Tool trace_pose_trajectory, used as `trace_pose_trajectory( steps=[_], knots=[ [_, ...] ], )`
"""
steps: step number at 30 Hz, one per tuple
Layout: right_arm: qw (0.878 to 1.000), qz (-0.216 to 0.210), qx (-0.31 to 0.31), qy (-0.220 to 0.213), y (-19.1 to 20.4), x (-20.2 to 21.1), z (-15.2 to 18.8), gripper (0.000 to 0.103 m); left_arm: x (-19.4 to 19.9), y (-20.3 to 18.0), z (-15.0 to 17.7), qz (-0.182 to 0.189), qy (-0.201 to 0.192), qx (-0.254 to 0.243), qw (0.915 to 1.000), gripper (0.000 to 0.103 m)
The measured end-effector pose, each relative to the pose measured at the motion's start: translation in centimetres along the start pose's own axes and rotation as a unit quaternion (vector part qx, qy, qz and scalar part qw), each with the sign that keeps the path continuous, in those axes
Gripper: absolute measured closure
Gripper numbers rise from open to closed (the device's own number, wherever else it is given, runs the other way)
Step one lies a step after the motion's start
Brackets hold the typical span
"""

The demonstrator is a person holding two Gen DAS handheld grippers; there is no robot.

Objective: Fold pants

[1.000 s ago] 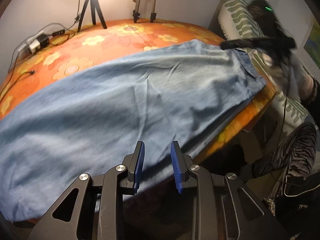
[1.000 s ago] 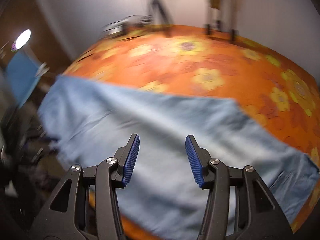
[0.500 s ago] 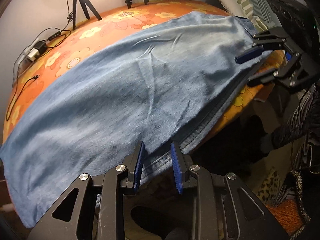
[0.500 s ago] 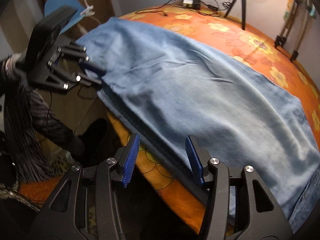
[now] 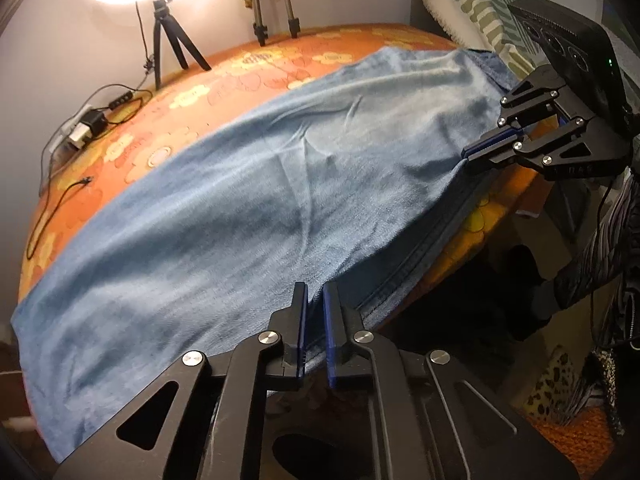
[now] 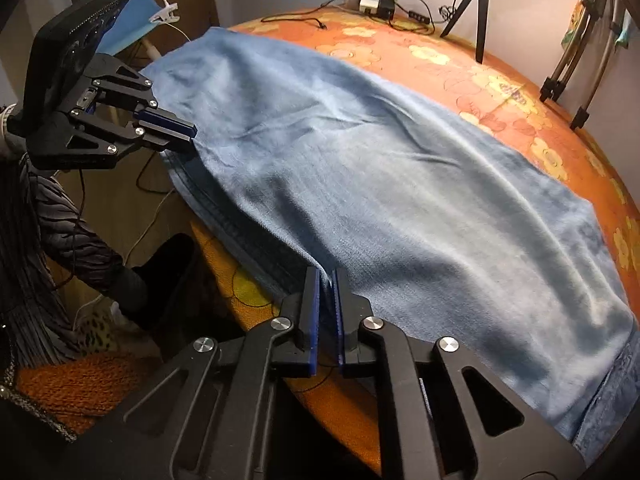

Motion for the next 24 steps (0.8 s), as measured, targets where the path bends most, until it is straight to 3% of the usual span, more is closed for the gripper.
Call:
trace_pose_trajectory(
  steps=[7, 13, 15, 17, 19, 24],
  knots=[
    [1.000, -0.022, 0.000, -0.004, 0.8, 0.9, 0.7, 0.098, 0.9, 0.2, 1.0, 0.019, -0.001, 0.019, 0.9996, 0.099],
    [1.000, 0.007, 0.014, 0.018, 0.9, -0.2, 0.9, 0.099, 0.9, 0.1, 1.4, 0.007, 0.002, 0.010, 0.9999, 0.093],
    [1.000, 0.011, 0.024, 0.008, 1.4, 0.1, 0.1, 0.094, 0.7, 0.1, 1.6, -0.002, 0.005, 0.001, 1.0000, 0.085],
    [0.999, 0.008, 0.033, 0.000, 2.0, 0.1, -0.9, 0.077, 0.3, 0.1, 1.8, -0.013, 0.011, -0.007, 0.9998, 0.081],
    [0.999, 0.002, 0.047, -0.002, 2.7, -0.3, -1.7, 0.066, -0.2, 0.1, 2.0, -0.019, 0.018, -0.016, 0.9995, 0.080],
    [0.997, 0.000, 0.072, 0.010, 4.2, -2.5, -3.2, 0.065, -0.9, 1.2, 1.7, -0.024, 0.021, 0.002, 0.9995, 0.075]
  ],
)
Point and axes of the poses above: each gripper's, at about its wrist camera, not at the fingertips, and x roughly against the way its jaws point, y to its left, z to its underside, the point moved 6 cm from there along -x, roughly the way its jaws point, and after that the axes turned 11 degrees about -z, right-handed, at the moved point
